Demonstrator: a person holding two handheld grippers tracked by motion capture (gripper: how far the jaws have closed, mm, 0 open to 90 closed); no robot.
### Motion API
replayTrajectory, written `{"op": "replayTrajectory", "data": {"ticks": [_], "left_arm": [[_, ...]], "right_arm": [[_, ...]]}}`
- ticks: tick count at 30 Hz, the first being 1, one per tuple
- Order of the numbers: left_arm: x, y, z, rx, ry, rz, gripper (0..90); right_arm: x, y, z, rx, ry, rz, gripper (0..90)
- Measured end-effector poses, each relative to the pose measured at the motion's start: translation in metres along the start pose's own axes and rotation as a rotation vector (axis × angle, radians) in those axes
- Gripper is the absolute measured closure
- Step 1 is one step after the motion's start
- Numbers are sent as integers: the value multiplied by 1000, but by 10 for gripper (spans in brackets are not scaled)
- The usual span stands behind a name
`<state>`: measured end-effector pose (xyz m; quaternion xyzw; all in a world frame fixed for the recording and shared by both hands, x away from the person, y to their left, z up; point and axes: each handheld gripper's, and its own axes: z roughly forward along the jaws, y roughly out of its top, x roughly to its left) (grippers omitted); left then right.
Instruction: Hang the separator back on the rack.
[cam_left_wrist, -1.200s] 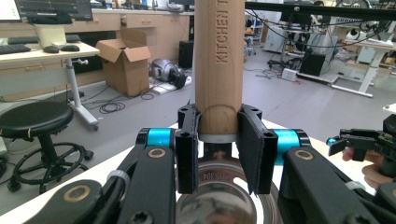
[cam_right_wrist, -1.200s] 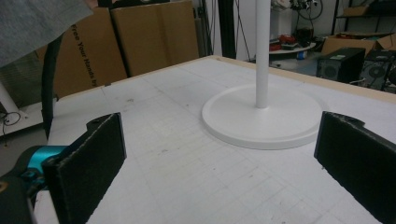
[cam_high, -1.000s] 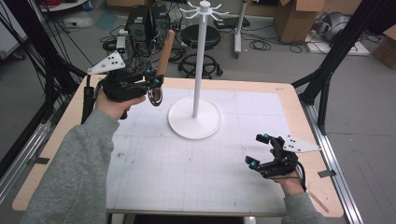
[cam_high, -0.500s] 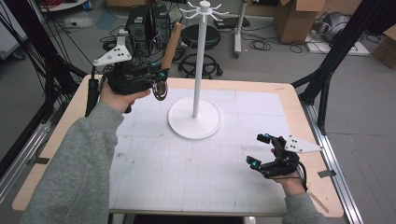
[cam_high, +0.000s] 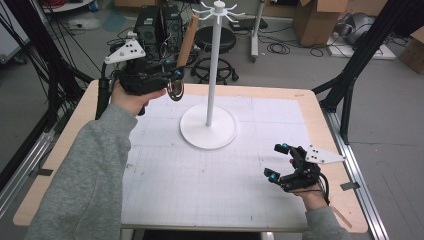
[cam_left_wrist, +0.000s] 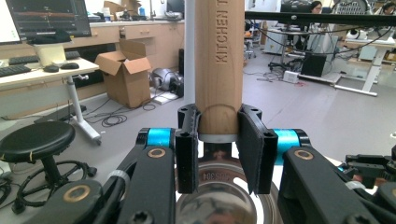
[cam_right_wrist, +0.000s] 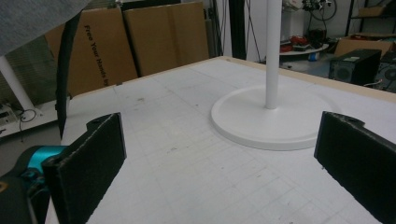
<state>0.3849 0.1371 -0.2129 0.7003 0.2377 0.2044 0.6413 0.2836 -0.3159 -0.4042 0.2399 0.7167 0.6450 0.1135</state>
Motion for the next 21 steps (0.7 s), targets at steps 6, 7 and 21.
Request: {"op": "replayTrajectory", "data": {"ticks": [6,7,21], "left_arm": [[2,6,2,-6,13,-1,695],[3,6,2,-4,14,-3,694],[9,1,12,9,12,-15,694]], "right_arm": [[0,0,-1,-1,2,7,12],[0,0,-1,-4,3,8,12],[-2,0,-2,-8,4,13,12]]}}
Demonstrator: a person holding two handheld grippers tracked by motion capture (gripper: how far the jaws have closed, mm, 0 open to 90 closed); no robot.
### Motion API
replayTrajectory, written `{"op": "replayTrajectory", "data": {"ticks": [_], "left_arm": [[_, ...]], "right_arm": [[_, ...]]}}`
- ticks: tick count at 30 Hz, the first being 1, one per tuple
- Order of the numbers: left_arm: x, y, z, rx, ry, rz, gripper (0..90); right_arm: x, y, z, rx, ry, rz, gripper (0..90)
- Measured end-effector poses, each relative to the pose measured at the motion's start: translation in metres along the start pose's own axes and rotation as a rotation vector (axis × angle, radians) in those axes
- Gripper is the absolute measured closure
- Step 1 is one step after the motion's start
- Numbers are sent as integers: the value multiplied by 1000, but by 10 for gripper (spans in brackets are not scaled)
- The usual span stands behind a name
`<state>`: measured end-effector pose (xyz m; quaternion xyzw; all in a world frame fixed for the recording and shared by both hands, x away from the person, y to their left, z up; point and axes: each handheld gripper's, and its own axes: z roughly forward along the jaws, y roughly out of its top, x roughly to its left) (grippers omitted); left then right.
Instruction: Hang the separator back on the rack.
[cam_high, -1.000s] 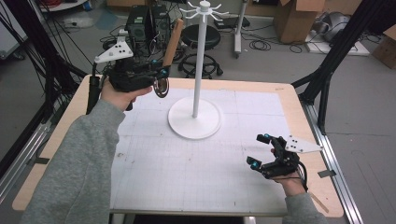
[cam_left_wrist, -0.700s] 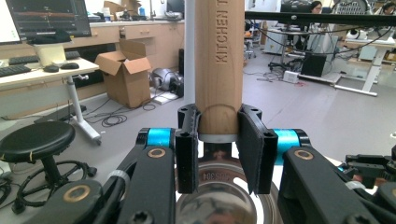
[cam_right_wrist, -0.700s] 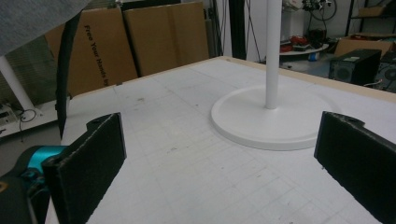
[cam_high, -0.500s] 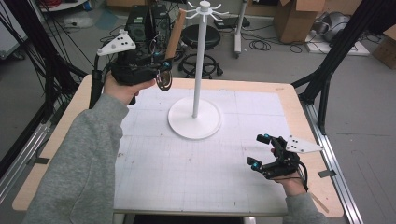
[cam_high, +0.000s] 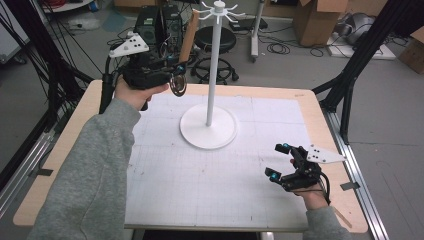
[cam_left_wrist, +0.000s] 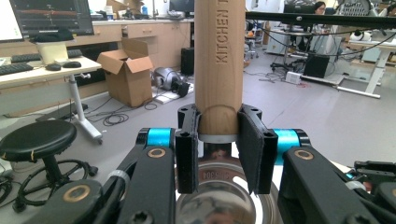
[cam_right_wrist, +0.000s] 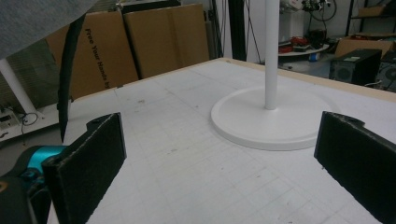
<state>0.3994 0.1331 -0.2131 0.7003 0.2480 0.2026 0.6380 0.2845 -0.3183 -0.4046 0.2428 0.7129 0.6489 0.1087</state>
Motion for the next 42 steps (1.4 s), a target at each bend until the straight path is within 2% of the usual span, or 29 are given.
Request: {"op": "replayTrajectory", "data": {"ticks": [13,28,35,42], "left_arm": [[2,-1,2,-4,-1,-12,694],[0,-5,13,9,-25,-7,694],[0,-6,17,11,-8,-13,694],[1,-8,19,8,-17,-21,692]], "right_arm": [[-1,0,1,0,1,7,12],[-2,-1,0,0,4,8,12],[-1,0,0,2,3,11,12],[-1,0,0,-2,4,11,12]]}}
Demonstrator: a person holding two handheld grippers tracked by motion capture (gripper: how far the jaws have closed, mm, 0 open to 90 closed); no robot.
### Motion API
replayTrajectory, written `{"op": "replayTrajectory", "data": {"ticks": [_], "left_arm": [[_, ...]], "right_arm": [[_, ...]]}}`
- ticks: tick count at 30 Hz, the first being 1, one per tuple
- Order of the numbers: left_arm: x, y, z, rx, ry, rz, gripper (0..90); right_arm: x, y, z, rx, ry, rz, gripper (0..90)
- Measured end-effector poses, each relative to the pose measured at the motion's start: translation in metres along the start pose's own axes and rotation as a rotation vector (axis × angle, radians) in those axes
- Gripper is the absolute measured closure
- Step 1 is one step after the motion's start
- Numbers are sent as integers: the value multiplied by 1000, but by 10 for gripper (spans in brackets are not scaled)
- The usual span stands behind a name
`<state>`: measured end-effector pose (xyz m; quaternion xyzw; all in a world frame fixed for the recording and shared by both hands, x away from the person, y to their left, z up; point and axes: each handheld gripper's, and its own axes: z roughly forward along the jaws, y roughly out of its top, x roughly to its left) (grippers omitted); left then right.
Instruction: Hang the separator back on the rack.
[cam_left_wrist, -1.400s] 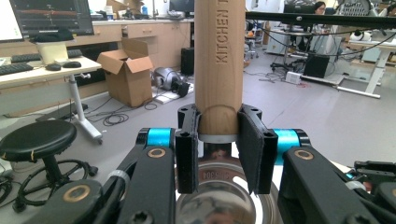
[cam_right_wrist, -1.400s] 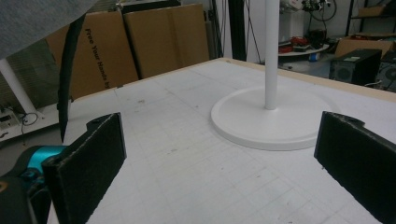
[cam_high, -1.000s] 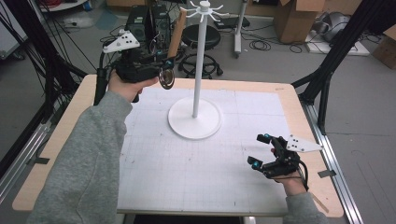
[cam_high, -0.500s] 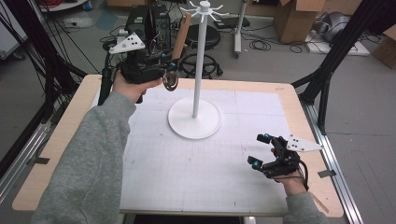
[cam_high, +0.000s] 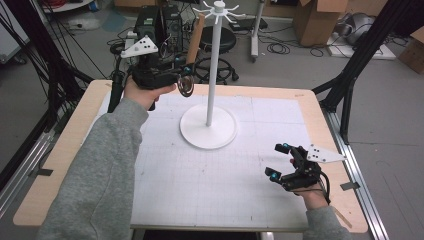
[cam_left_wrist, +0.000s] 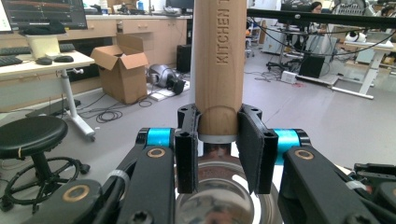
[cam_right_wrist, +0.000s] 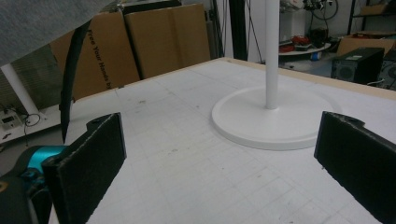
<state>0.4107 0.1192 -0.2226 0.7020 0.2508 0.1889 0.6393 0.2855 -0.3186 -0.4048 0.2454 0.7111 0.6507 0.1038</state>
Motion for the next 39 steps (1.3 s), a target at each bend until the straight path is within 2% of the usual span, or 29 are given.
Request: {"op": "replayTrajectory", "data": {"ticks": [4,8,14,20,23,25,29,32,34,37,39], "left_arm": [[1,-2,3,-4,-17,-8,691],[0,-3,6,-8,-8,-10,689],[-1,-3,7,-19,10,12,668],[-3,-2,2,-30,8,24,546],[-3,-3,0,-29,2,27,444],[-5,-5,-2,-31,-1,37,404],[-7,-12,-5,-42,-11,67,317],[-6,-17,-8,-42,7,69,203],[-6,-21,-9,-54,35,89,136],[-5,-28,-13,-34,64,94,124],[-5,-32,-17,-38,62,90,122]], "right_arm": [[0,1,0,-12,3,-8,12],[0,1,0,-15,6,-8,12],[1,2,0,-30,21,1,12],[1,2,0,-34,17,-6,12],[2,2,0,-27,16,-3,12],[1,2,0,-23,16,-16,12],[2,2,0,-19,16,-8,12],[2,2,1,-19,16,-7,12],[2,2,1,-19,19,-5,12],[3,2,2,-20,22,-13,12],[3,1,2,-15,19,-13,12]]}}
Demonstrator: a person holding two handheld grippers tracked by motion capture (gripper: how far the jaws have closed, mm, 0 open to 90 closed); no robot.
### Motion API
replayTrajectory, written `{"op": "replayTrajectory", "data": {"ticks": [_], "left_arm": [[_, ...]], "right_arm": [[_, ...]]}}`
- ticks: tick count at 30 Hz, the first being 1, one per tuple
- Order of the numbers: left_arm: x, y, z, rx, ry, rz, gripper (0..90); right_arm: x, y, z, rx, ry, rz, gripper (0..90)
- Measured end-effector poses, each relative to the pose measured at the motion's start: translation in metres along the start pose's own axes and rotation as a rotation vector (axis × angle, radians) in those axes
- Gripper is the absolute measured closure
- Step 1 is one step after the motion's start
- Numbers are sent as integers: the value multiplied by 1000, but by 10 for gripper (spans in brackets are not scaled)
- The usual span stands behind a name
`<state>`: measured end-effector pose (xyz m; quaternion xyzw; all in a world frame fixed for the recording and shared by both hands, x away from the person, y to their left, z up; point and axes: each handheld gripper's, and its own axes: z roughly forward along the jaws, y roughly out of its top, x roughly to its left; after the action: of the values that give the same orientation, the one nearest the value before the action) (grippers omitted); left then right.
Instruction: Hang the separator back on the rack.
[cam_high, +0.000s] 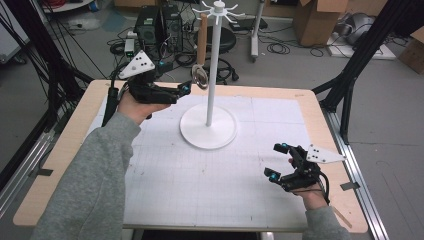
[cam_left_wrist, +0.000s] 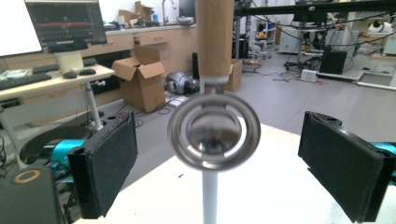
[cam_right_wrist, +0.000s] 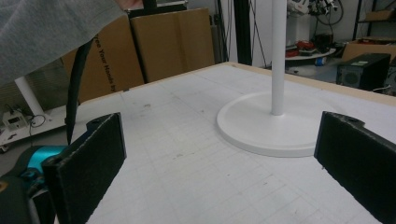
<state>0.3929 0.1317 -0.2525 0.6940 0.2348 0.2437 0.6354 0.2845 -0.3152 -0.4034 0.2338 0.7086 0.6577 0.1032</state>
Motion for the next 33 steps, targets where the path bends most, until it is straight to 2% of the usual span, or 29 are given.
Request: {"op": "replayTrajectory", "data": {"ticks": [4,7,10,14,18,25,33], "left_arm": [[-2,-10,-7,13,-13,-29,68],[-4,-18,-12,9,-12,-20,63],[-5,-24,-17,12,-19,-28,60],[-5,-33,-20,29,-32,-56,23],[-6,-41,-23,40,-36,-68,17],[-12,-55,-30,50,-54,-47,17],[-17,-66,-38,47,-72,-51,17]], "right_arm": [[0,0,0,7,-1,-2,12],[1,0,1,11,0,-2,12],[0,0,1,12,1,-1,12],[-1,-1,1,14,1,2,12],[-1,-1,1,14,-3,5,12],[0,-2,2,25,-1,-1,12],[-2,-2,3,32,-4,2,12]]}}
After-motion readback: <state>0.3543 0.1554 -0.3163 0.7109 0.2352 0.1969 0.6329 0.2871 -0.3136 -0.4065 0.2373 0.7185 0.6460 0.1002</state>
